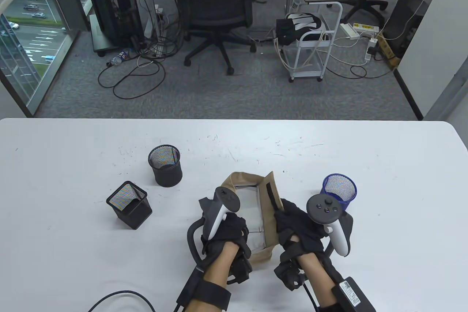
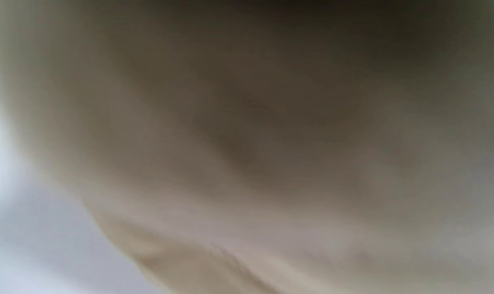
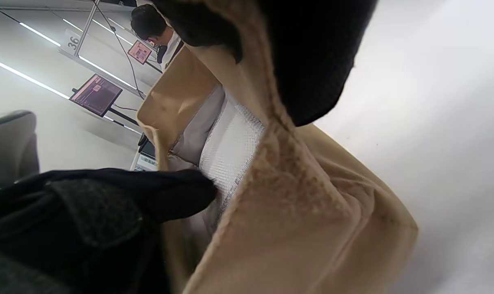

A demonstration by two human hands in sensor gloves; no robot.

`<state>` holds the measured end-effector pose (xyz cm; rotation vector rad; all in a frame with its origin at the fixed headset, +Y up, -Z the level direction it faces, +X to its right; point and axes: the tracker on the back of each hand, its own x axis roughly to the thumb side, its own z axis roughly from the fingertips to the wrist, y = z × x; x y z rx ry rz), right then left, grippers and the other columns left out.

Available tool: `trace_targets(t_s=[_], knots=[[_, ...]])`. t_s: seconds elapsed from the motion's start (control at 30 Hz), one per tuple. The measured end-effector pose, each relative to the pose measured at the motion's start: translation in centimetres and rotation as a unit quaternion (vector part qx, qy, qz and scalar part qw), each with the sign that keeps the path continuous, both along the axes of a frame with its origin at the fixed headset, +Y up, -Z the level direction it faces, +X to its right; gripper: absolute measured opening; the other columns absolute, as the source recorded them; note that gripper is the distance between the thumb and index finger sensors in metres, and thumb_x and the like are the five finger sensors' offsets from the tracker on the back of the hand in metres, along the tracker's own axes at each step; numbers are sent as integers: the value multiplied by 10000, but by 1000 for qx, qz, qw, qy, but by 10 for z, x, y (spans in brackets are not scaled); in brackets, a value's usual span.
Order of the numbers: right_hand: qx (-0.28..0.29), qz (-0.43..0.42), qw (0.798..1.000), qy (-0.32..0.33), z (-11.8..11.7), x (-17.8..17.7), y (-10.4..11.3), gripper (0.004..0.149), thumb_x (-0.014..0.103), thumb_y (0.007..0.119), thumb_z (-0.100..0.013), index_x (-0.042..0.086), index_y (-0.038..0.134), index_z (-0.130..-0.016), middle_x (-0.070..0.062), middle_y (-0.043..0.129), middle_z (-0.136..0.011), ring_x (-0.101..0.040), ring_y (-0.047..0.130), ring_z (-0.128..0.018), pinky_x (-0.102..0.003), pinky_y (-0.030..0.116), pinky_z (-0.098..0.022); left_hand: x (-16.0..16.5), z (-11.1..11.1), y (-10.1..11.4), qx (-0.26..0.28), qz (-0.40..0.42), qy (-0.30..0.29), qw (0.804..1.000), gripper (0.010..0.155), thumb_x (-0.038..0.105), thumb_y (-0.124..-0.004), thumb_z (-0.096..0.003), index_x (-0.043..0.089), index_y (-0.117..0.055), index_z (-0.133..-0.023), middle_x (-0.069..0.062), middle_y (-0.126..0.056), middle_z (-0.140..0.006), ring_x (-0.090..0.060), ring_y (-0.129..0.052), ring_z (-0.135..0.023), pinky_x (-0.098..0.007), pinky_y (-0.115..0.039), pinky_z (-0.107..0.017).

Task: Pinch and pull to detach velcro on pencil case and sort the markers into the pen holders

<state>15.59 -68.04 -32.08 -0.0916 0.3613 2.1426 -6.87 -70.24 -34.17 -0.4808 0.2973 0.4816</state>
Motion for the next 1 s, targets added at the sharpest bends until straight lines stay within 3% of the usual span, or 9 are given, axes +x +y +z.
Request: trace_targets(t_s=[0.07, 0.17, 0.37, 0.47, 0.53, 0.67, 0.77, 0.9, 1.0], knots=[[-2, 3, 1000, -2, -2, 6, 0, 512, 200, 763, -518, -12, 676, -975, -299, 882, -843, -394, 1033, -596, -378, 963, -290, -15, 1, 0, 7, 73, 24, 997, 732, 276, -695, -565, -42, -369, -1138, -325, -654, -1107, -469, -905, -881, -493, -935, -480], [-23, -7, 1000, -2, -9, 17, -4, 510, 199, 762, -519, -14, 676, -974, -296, 885, -841, -393, 1034, -596, -378, 963, -292, -44, 4, -1, -4, 170, 38, 985, 670, 233, -683, -566, -6, -448, -1147, -333, -701, -1077, -475, -932, -841, -464, -967, -434], [-24, 12, 1000, 13, -14, 23, 1, 505, 200, 763, -517, 4, 683, -976, -274, 891, -853, -380, 1033, -618, -401, 944, -324, -69, 11, -2, 13, 244, 61, 968, 647, 221, -689, -561, -3, -503, -1139, -351, -717, -1055, -486, -951, -804, -397, -1016, -361], [-8, 78, 997, 14, -11, 19, 19, 518, 233, 822, -503, 43, 710, -972, -228, 907, -868, -366, 1022, -643, -443, 893, -380, -63, 14, 0, 21, 253, 63, 965, 650, 226, -682, -563, -18, -492, -1135, -355, -717, -1049, -481, -961, -792, -375, -1028, -346], [22, 142, 990, 2, -8, 13, 38, 573, 315, 876, -480, 80, 722, -980, -203, 900, -898, -372, 1003, -675, -475, 861, -418, -58, 15, 1, 21, 251, 56, 966, 653, 228, -678, -565, -30, -484, -1132, -362, -715, -1045, -477, -967, -785, -359, -1034, -336], [96, 290, 952, -18, -1, -11, 79, 617, 383, 907, -454, 129, 733, -989, -178, 877, -947, -379, 971, -734, -516, 828, -465, -52, 15, 1, 28, 239, 47, 970, 653, 231, -676, -565, -28, -483, -1132, -357, -716, -1045, -471, -972, -781, -353, -1036, -330], [119, 329, 937, -3, -2, -39, 95, 621, 395, 919, -444, 133, 748, -980, -165, 891, -940, -369, 977, -729, -518, 825, -473, -49, 16, -2, 28, 238, 46, 970, 653, 232, -677, -565, -25, -483, -1132, -356, -714, -1047, -473, -969, -782, -358, -1033, -328], [42, 329, 941, 74, -14, -79, 84, 648, 429, 920, -435, 101, 759, -971, -187, 905, -921, -371, 989, -708, -506, 832, -464, -47, 18, -5, 27, 244, 45, 968, 657, 234, -677, -564, -32, -481, -1131, -359, -711, -1048, -475, -964, -784, -363, -1031, -329], [-21, 346, 931, 117, -26, -109, 61, 726, 472, 923, -413, 73, 734, -990, -220, 874, -949, -400, 966, -739, -522, 821, -475, -45, 20, -5, 29, 251, 44, 966, 657, 234, -678, -563, -30, -481, -1131, -355, -711, -1049, -478, -962, -785, -368, -1029, -328]])
